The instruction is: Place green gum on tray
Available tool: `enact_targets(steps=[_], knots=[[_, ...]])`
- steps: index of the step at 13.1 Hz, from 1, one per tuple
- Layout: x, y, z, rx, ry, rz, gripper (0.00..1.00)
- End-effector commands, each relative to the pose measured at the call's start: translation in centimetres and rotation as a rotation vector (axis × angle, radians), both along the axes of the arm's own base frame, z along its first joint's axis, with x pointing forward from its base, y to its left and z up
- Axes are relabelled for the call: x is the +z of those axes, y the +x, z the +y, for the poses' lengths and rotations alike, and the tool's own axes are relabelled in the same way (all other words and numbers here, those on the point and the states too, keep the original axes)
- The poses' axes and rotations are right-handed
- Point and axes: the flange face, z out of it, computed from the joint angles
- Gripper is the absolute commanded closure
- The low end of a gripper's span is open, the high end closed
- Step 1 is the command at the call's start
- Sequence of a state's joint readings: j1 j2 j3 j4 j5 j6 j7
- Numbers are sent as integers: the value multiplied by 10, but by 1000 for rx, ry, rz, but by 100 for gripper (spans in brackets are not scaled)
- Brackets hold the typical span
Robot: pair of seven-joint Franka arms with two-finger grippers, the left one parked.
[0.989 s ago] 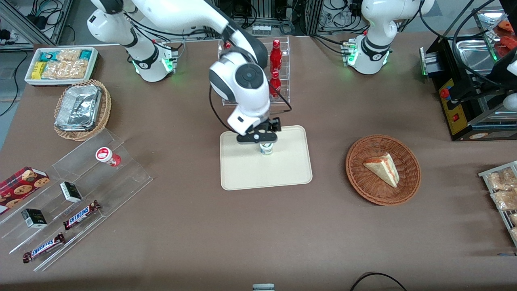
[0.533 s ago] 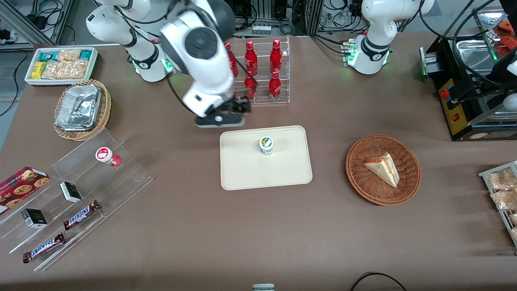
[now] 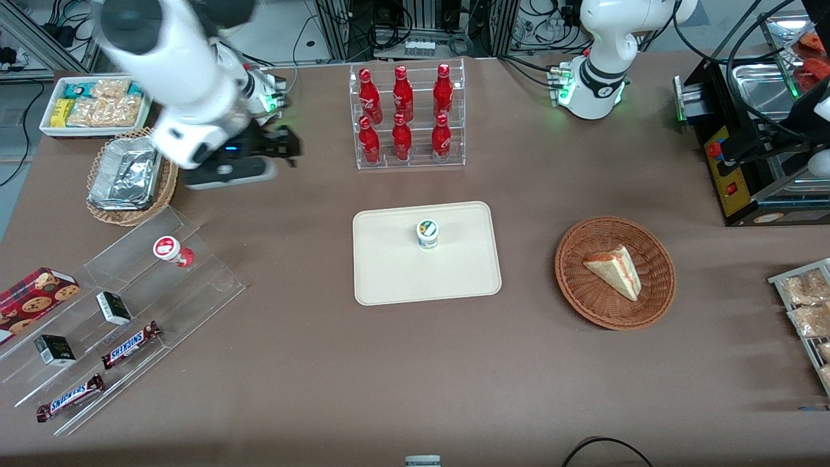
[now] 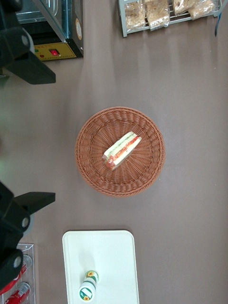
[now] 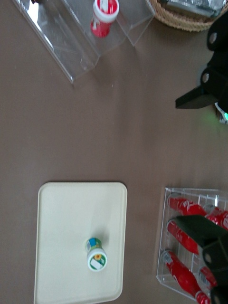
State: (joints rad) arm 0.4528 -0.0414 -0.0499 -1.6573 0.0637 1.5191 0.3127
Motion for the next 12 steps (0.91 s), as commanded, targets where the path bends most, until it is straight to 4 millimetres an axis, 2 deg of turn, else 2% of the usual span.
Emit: enact_targets(steps=[1,3,6,8,10,12], knots=[[9,1,-57,12,26,32,1],[13,9,-99,4,23,35,1],[18,19,-149,-25,32,20,1],[22,22,-174,-15,19,7,1],[26,24,-209,-22,26,-2,1],[30,23,-229,-31,30,-6,1]])
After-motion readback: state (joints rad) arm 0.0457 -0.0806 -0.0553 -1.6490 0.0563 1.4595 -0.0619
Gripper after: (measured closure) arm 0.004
